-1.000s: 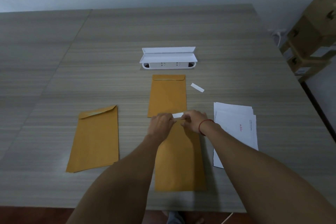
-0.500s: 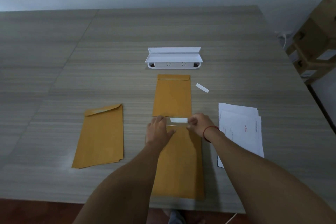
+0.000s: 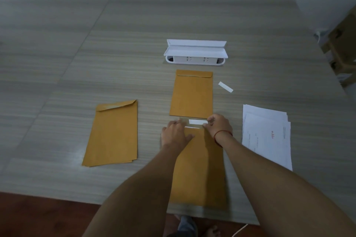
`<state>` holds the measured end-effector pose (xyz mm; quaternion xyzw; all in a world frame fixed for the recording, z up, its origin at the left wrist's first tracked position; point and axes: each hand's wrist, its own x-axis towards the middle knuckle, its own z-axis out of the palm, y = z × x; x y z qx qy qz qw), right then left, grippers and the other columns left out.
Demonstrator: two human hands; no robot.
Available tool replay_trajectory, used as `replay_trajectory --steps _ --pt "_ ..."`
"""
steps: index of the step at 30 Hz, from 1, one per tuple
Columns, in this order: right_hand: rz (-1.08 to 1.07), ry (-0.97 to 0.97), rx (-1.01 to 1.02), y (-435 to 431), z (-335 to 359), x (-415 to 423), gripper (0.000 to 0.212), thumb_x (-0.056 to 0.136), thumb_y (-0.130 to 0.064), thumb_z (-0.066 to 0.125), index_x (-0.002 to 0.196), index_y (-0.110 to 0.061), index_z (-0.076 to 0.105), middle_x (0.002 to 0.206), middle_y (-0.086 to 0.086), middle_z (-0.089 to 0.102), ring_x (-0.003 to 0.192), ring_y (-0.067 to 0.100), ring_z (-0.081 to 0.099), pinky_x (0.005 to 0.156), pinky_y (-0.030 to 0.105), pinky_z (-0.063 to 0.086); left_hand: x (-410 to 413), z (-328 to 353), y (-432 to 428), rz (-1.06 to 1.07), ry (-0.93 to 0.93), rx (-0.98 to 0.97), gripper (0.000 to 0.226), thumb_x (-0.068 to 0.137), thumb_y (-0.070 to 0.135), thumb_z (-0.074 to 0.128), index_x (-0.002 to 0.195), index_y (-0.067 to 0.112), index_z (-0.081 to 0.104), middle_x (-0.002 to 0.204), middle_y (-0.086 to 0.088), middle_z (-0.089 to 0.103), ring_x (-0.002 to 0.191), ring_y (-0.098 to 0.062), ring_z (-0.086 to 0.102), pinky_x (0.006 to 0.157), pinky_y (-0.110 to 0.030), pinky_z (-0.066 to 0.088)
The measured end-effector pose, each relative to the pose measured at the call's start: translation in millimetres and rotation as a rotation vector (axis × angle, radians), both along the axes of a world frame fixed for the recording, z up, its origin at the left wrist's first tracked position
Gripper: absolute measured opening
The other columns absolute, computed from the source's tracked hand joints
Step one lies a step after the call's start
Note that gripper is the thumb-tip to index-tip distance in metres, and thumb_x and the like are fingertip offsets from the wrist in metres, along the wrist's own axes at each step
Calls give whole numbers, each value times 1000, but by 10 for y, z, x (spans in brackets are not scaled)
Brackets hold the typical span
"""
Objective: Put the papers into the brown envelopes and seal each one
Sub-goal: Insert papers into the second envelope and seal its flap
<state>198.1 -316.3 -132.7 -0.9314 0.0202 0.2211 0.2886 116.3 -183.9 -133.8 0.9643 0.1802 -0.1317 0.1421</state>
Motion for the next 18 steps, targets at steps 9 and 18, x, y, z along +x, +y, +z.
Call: replay_trajectory --steps 9,18 --pt "-36 35 2 53 19 46 17 84 -32 70 96 -23 61 107 -1 67 101 21 62 84 30 46 49 56 -19 76 15 -23 54 80 55 65 120 22 51 120 -1 59 114 -19 54 94 -38 46" --pt "-78 31 -27 89 8 50 19 85 -30 70 99 -18 65 108 1 68 103 23 63 84 31 46 71 115 -45 93 44 -37 53 81 53 66 121 23 50 122 -2 59 115 -20 54 95 -39 46"
